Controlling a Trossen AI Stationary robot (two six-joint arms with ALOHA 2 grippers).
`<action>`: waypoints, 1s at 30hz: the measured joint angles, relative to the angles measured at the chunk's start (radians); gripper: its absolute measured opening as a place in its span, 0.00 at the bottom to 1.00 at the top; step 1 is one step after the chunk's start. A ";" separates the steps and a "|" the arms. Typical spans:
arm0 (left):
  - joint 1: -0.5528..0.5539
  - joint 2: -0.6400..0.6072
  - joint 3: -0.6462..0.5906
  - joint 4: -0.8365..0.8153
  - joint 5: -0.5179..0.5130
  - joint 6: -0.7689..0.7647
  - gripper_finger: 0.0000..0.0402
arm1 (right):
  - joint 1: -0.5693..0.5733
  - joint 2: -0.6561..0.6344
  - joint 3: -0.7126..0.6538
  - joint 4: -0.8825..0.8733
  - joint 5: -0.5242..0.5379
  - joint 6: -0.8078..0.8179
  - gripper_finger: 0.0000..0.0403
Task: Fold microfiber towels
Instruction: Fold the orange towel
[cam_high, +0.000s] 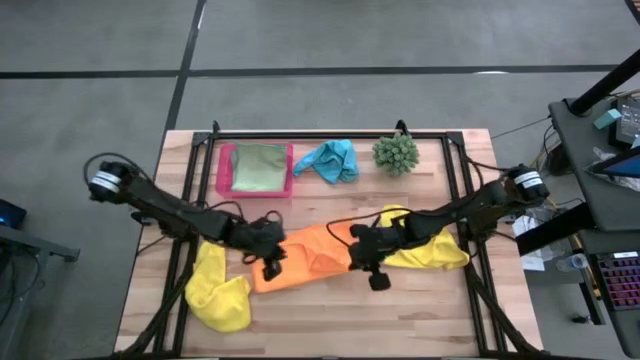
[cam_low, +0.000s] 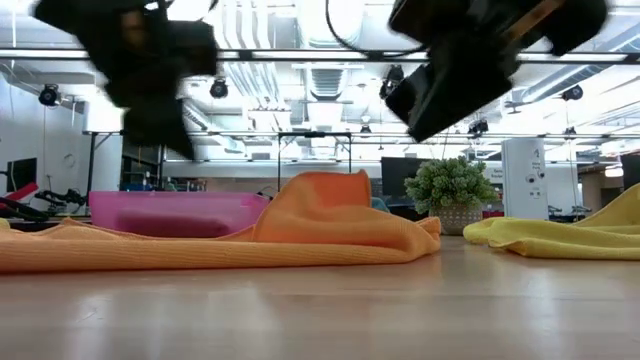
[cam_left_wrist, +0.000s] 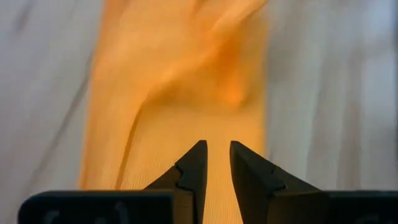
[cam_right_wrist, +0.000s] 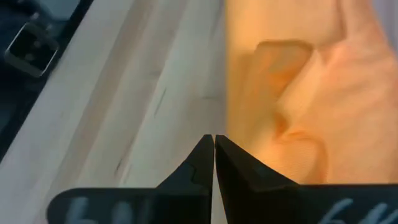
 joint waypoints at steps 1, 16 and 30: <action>-0.017 -0.017 -0.004 -0.062 -0.009 -0.069 0.14 | 0.010 -0.005 0.000 -0.014 0.001 -0.003 0.02; -0.075 0.004 -0.075 -0.329 0.015 -0.517 0.14 | 0.024 0.019 0.000 0.018 0.084 0.033 0.18; -0.077 0.011 -0.079 -0.328 0.062 -0.576 0.14 | 0.024 0.034 -0.001 0.030 0.146 0.033 0.33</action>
